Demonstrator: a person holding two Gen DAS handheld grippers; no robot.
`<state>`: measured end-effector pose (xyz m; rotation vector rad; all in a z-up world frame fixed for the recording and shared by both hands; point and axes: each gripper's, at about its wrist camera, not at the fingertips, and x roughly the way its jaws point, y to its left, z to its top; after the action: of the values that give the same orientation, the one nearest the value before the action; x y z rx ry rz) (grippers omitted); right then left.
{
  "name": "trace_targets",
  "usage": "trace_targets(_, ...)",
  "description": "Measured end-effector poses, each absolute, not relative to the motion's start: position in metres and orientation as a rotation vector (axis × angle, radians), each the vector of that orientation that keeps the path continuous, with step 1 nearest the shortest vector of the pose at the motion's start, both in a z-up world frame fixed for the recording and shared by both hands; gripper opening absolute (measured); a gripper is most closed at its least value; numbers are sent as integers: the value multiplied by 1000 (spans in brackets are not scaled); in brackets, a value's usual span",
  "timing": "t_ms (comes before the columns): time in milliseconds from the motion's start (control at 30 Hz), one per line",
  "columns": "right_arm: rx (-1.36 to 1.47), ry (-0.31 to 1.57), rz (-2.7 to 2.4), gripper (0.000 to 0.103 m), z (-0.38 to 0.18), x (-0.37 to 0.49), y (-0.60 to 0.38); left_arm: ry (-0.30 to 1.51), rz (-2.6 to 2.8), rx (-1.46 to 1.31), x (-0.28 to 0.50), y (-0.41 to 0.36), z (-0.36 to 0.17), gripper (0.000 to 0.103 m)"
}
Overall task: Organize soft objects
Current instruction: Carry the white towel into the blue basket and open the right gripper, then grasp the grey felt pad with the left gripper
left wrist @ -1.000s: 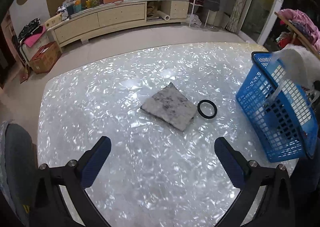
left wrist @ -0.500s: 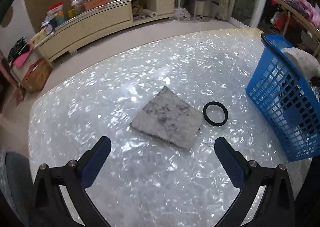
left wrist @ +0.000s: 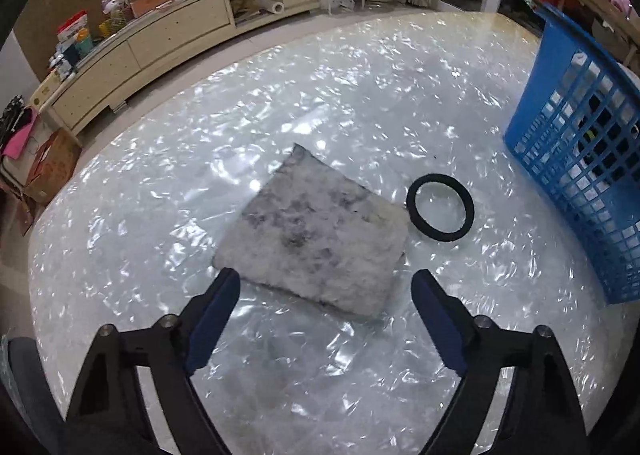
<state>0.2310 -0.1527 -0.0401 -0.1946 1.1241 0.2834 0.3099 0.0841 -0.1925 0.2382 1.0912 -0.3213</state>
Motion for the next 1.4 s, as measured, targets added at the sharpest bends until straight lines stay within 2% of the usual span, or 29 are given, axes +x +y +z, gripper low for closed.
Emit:
trace_targets(133,-189,1122,288,19,-38,228,-151,1107,-311,262,316,79,-201,77)
trace_targets(367,-146,1091,272,19,-32,237,-163,1123,-339,235,325,77,-202,61)
trace_targets(433,-147,1092,268,19,-34,238,-164,1122,-349,218,325,77,-203,54)
trace_targets(500,-146,1096,269,19,-37,239,-165,1109,-342,207,323,78,-201,37)
trace_targets(600,-141,1108,265,19,-42,239,-166,1107,-307,160,319,85,-198,27)
trace_targets(633,-139,1112,265,20,-43,239,-166,1102,-301,146,319,87,-198,26)
trace_targets(733,-146,1124,263,29,-45,237,-163,1099,-292,113,317,91,-197,21)
trace_targets(800,-150,1126,258,43,-45,236,-163,1104,-281,97,315,93,-196,18)
trace_targets(833,-151,1126,257,56,-44,235,-163,1107,-274,87,314,95,-196,18)
trace_targets(867,-152,1128,253,62,-43,235,-164,1108,-270,80,313,96,-196,17)
trace_targets(933,-152,1124,245,66,-40,233,-166,1103,-263,59,309,99,-192,17)
trace_targets(1033,-149,1125,246,81,-36,229,-167,1087,-256,33,301,102,-183,17)
trace_targets(1133,-157,1118,245,83,-33,223,-167,1062,-249,17,289,104,-169,17)
trace_targets(1200,-164,1114,240,89,-30,219,-168,1044,-250,18,280,101,-158,17)
trace_targets(1233,-163,1112,240,98,-29,216,-169,1035,-252,19,275,99,-152,17)
trace_targets(1267,-162,1110,244,103,-27,214,-169,1025,-251,22,271,96,-147,17)
trace_targets(1400,-183,1100,240,103,-24,198,-169,987,-259,4,253,91,-121,17)
